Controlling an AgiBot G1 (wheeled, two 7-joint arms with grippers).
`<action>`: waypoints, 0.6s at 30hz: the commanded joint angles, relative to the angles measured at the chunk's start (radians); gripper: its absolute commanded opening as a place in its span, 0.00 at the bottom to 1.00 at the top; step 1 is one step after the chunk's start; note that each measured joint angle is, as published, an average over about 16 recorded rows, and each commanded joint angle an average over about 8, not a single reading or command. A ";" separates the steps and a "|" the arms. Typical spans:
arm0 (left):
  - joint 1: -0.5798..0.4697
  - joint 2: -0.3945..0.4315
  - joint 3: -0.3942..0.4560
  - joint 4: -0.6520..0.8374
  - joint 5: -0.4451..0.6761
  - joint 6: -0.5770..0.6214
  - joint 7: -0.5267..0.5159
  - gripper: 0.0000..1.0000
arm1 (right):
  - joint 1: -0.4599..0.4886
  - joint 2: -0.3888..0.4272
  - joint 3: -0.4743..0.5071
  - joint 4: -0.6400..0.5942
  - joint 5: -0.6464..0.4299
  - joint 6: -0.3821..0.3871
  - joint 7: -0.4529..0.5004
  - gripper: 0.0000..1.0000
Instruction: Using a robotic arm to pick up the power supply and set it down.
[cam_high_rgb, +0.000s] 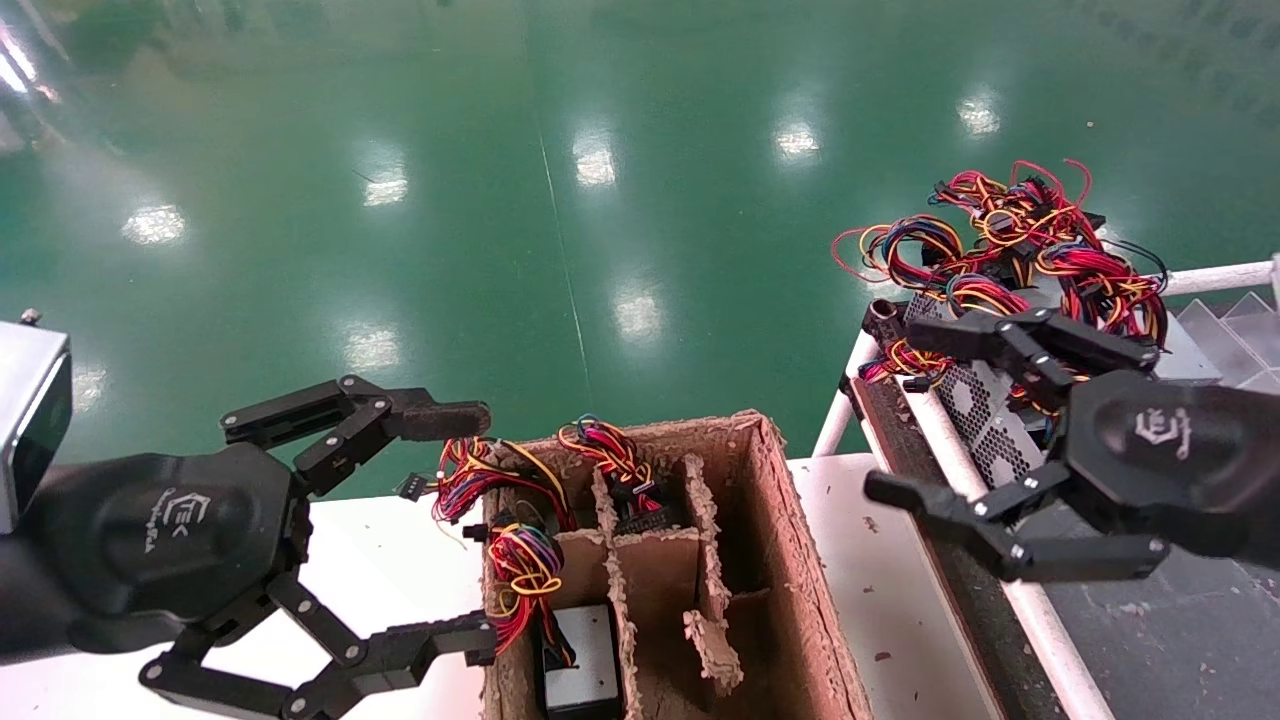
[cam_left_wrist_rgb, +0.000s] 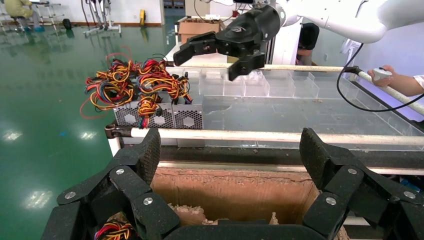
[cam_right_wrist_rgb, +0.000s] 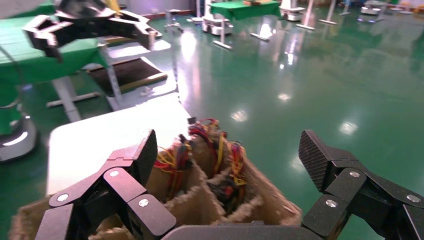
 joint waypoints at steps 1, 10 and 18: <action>0.000 0.000 0.000 0.000 0.000 0.000 0.000 1.00 | -0.003 -0.004 -0.004 0.015 0.007 -0.005 0.004 1.00; 0.000 0.000 0.000 0.000 0.000 0.000 0.000 1.00 | -0.014 -0.023 -0.024 0.085 0.036 -0.026 0.021 1.00; 0.000 0.000 0.000 0.000 0.000 0.000 0.000 1.00 | -0.023 -0.038 -0.041 0.142 0.061 -0.044 0.035 1.00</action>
